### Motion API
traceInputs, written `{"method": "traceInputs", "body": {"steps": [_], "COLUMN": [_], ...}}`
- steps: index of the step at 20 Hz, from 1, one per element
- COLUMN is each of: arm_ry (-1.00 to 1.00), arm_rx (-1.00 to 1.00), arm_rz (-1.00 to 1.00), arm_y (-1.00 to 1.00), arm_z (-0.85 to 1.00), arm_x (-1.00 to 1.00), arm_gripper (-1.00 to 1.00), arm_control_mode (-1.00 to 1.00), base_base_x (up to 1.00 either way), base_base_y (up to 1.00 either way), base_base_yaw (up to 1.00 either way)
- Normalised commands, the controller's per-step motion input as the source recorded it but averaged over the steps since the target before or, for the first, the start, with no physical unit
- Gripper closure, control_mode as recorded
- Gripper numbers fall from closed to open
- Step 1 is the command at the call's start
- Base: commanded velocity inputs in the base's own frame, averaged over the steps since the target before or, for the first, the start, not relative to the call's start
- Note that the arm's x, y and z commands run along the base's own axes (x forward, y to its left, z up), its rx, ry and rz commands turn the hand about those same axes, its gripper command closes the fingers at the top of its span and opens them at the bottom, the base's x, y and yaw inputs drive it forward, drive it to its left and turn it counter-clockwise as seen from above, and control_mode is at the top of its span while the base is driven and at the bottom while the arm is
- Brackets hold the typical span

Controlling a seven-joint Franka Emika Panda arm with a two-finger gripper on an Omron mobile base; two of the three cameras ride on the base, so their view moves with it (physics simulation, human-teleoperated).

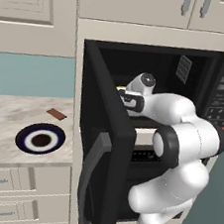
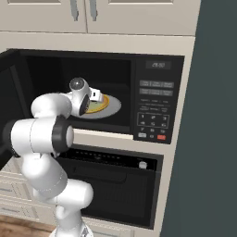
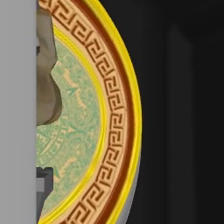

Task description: Pick the garlic from the microwave and place it on plate located on the counter.

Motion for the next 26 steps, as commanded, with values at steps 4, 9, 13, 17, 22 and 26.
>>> {"method": "traceInputs", "body": {"steps": [4, 9, 13, 17, 22, 26], "arm_ry": [0.0, 0.0, -0.01, -0.02, -0.07, -0.11], "arm_rx": [0.0, 0.0, 0.0, 0.0, 0.0, 0.0], "arm_rz": [0.0, 0.0, 0.0, 0.0, -0.02, -0.07], "arm_y": [0.0, 0.0, 0.0, -0.08, -0.29, -0.32], "arm_z": [-0.03, 0.0, 0.0, 0.01, 0.12, 0.31], "arm_x": [0.11, 0.0, -0.02, -0.25, -0.46, -0.58], "arm_gripper": [1.0, 1.0, 1.0, 1.0, 1.0, 1.0], "arm_control_mode": [-1.0, -1.0, -1.0, -1.0, -1.0, -1.0], "base_base_x": [0.0, 0.0, 0.0, 0.0, 0.0, 0.0], "base_base_y": [0.0, 0.0, 0.0, 0.0, 0.0, 0.0], "base_base_yaw": [0.0, 0.0, 0.0, 0.0, 0.0, 0.0]}}
